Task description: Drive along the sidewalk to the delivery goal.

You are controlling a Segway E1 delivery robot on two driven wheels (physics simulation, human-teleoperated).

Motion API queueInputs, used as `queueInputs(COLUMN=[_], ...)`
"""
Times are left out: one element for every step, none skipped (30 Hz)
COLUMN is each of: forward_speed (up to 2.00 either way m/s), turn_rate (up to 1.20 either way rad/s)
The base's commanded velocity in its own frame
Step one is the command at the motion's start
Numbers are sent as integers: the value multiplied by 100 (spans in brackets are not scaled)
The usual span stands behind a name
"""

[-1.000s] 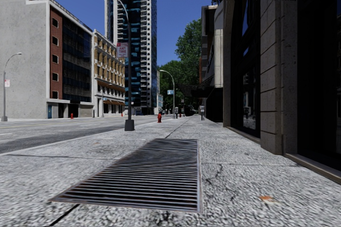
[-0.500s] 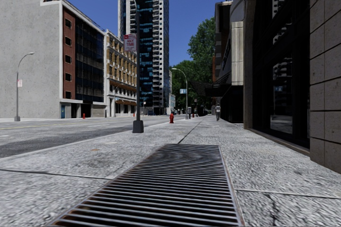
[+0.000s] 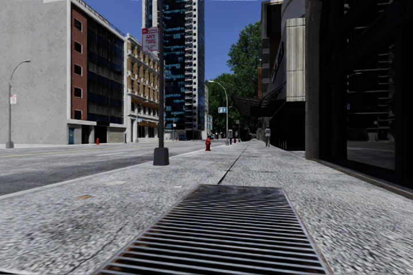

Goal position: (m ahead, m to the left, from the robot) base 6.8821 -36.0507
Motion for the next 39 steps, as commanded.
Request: queueInputs(forward_speed=[200, 200, 199, 199, 198, 197, 197, 197, 197, 197, 197, 197, 197, 197, 197, 197, 200, 200, 200, 200, 200, 200, 200, 200, 200, 200, 200, 200, 200, 200, 200, 200, 200, 200, 200, 200, 200, 200, 200], turn_rate=[0, 0, 0, 0, 0, 0, 0, 0, 0, 0, 0, 0, 0, 0, 0, 0, 0, 0, 0, 0, 0, 0, 0, 0, 0, 0, 0, 0, 0, 0, 0, 0, 0, 0, 0, 0, 0, 0, 0])
